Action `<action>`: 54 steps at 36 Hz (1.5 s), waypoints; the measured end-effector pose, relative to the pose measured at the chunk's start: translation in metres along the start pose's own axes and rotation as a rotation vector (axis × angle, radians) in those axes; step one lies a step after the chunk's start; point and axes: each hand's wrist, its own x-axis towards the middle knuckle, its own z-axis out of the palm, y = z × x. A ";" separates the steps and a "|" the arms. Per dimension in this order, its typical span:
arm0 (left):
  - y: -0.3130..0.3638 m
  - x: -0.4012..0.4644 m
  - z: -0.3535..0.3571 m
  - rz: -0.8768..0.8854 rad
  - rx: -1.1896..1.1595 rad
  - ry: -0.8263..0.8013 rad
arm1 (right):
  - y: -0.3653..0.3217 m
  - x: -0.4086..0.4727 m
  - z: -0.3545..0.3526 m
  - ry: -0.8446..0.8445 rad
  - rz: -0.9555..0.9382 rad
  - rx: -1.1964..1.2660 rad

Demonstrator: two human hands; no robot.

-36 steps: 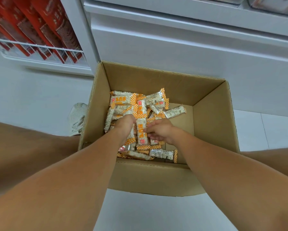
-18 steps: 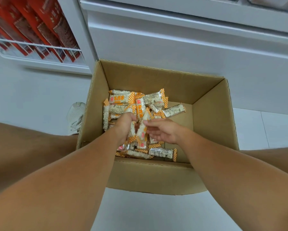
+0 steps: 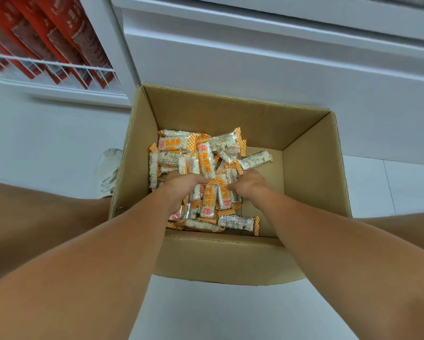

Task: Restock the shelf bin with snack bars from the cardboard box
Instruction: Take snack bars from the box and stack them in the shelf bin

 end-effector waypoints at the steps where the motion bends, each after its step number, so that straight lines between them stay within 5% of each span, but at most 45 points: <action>1: 0.001 -0.001 -0.001 -0.007 -0.022 -0.016 | 0.003 0.000 0.003 -0.019 -0.004 -0.012; 7: -0.019 0.045 -0.008 -0.034 -0.028 -0.060 | 0.008 -0.003 0.020 -0.105 -0.031 -0.017; 12: -0.035 0.072 -0.008 -0.040 -0.038 -0.086 | 0.013 0.005 0.006 -0.179 0.082 0.273; 17: -0.022 0.057 0.003 -0.038 -0.001 -0.156 | 0.008 -0.002 -0.014 -0.369 -0.056 0.482; 21: -0.005 0.025 0.009 -0.027 -0.060 -0.221 | -0.004 -0.016 -0.019 -0.499 -0.252 0.345; 28: 0.002 -0.002 0.010 0.007 0.003 0.032 | -0.023 -0.030 -0.037 -0.815 -0.279 0.456; 30: 0.001 0.003 0.006 0.003 0.001 0.047 | -0.021 -0.025 -0.039 -0.697 -0.232 0.463; 34: -0.001 0.005 0.004 0.006 0.009 0.026 | -0.013 -0.004 -0.022 0.013 -0.291 -0.189; 39: 0.002 0.003 0.006 0.020 -0.019 0.015 | 0.003 -0.012 0.011 -0.266 -0.038 0.043; 45: 0.004 -0.002 0.011 0.048 -0.001 0.008 | -0.004 -0.017 0.006 -0.311 0.029 0.173; 49: 0.013 -0.013 0.010 0.037 -0.037 -0.039 | -0.013 -0.027 -0.033 -0.210 -0.045 0.087; 54: 0.054 -0.048 0.021 0.046 -0.143 -0.266 | -0.031 -0.073 -0.095 -0.245 -0.305 0.307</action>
